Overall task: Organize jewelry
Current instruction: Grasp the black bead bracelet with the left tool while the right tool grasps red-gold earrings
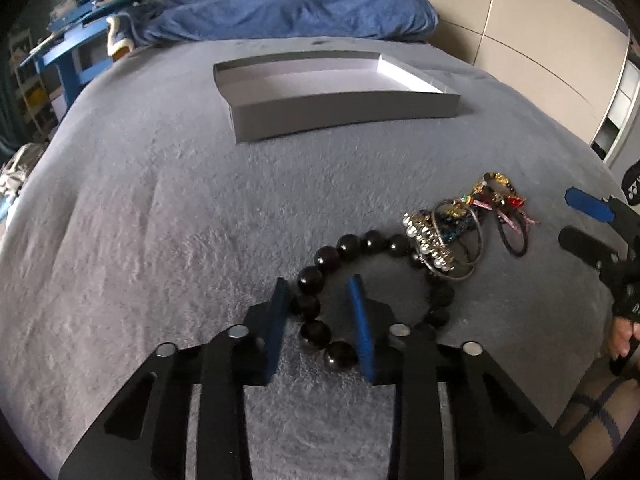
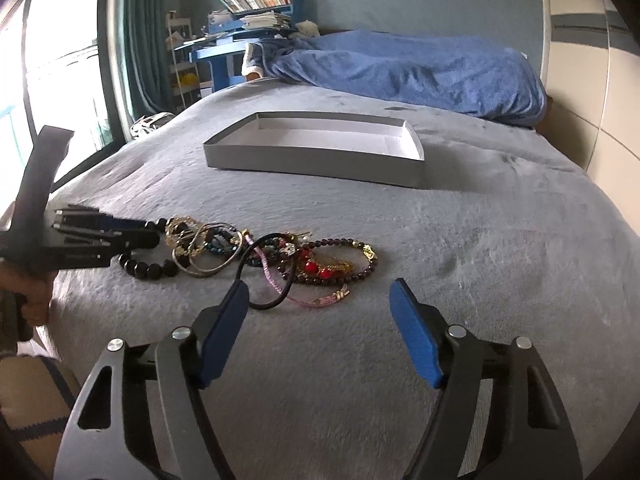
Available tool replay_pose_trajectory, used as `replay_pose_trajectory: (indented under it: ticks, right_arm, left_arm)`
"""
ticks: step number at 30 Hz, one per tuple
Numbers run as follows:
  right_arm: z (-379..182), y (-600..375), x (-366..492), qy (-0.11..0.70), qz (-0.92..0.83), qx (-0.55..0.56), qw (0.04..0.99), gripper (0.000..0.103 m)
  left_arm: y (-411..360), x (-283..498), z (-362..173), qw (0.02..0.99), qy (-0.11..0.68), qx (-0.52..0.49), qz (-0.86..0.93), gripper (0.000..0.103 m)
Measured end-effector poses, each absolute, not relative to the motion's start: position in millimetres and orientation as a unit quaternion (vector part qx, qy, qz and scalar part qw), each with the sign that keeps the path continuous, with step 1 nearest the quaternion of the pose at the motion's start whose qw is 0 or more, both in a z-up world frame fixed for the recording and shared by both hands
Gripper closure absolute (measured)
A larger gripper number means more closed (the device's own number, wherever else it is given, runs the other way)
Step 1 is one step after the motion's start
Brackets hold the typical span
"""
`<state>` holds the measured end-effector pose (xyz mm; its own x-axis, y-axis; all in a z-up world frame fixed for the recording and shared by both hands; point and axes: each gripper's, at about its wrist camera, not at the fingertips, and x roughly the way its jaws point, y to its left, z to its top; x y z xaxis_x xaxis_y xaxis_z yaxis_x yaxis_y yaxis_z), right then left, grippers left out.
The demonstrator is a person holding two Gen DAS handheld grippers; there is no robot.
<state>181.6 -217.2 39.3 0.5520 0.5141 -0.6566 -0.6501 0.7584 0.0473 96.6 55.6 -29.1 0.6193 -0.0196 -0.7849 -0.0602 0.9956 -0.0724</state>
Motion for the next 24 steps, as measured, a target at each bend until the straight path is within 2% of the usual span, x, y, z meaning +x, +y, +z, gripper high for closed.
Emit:
replay_pose_trajectory:
  ticks: [3,8,13,16,19,21,24]
  right_arm:
    - [39,-218,191,0.348,0.323,-0.089,0.876,0.034]
    - [35,-220,209,0.369,0.315,-0.060,0.873,0.045]
    - [35,-210,216,0.372,0.321,-0.075,0.868,0.046]
    - [31,-203,222,0.378,0.325,-0.087,0.863,0.051]
    - [24,-196,227,0.388,0.332,-0.098,0.854,0.065]
    - [21,-193,227,0.391,0.338,-0.100,0.850,0.081]
    - [22,-194,225,0.389,0.346,-0.091,0.849,0.086]
  left_arm:
    - [59,96,-32,0.900,0.432,-0.052,0.012,0.085]
    - [58,90,-34,0.905,0.422,-0.053,0.012,0.085]
    - [55,89,-35,0.906,0.419,-0.048,0.017,0.085]
    - [56,89,-35,0.905,0.421,-0.054,0.014,0.085]
    - [55,90,-34,0.905,0.423,-0.053,0.014,0.085]
    - [56,90,-33,0.905,0.423,-0.053,0.013,0.084]
    - [55,91,-33,0.905,0.423,-0.046,0.016,0.084]
